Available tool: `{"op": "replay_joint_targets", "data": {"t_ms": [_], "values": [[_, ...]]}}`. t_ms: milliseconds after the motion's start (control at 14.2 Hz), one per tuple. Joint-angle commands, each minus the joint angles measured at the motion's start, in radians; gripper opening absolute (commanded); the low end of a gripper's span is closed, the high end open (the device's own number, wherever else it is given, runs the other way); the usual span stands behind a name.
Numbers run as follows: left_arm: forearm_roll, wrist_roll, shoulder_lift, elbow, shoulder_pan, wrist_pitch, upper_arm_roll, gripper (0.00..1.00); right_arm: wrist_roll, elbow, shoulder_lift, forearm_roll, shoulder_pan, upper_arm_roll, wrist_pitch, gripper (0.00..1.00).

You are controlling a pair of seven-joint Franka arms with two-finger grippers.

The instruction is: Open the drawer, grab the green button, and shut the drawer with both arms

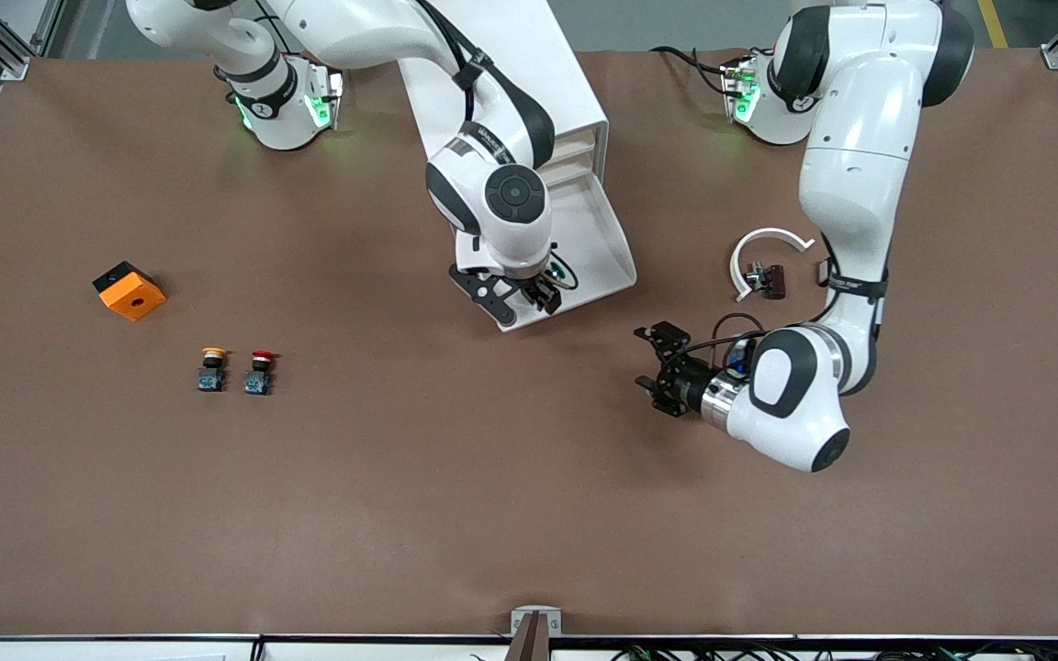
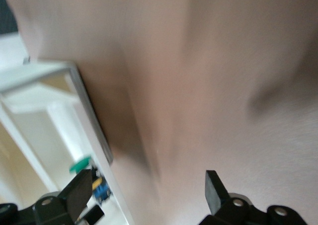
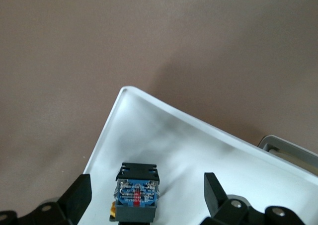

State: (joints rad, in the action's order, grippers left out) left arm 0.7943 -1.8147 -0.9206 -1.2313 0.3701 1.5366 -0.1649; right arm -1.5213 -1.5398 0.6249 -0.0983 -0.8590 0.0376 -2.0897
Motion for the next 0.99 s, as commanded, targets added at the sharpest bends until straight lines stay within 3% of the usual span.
{"op": "replay_joint_targets", "data": {"t_ms": [0, 423, 634, 915], "values": [[-0.131, 0.125, 0.055, 0.001, -0.014, -0.061, -0.01, 1.0, 0.006, 0.018, 0.012, -0.003, -0.014, 0.008, -0.009, 1.0], [-0.512, 0.248, 0.167, 0.001, 0.026, -0.076, -0.028, 1.0, 0.069, 0.02, 0.025, -0.003, -0.034, 0.007, -0.03, 0.98], [-0.622, 0.352, 0.241, -0.005, 0.032, -0.07, -0.021, 1.0, 0.069, 0.02, 0.027, -0.003, -0.035, 0.007, -0.03, 0.65], [-0.684, 0.634, 0.272, -0.008, 0.021, -0.067, 0.007, 1.0, 0.07, 0.02, 0.033, -0.003, -0.038, 0.007, -0.05, 0.39]]}}
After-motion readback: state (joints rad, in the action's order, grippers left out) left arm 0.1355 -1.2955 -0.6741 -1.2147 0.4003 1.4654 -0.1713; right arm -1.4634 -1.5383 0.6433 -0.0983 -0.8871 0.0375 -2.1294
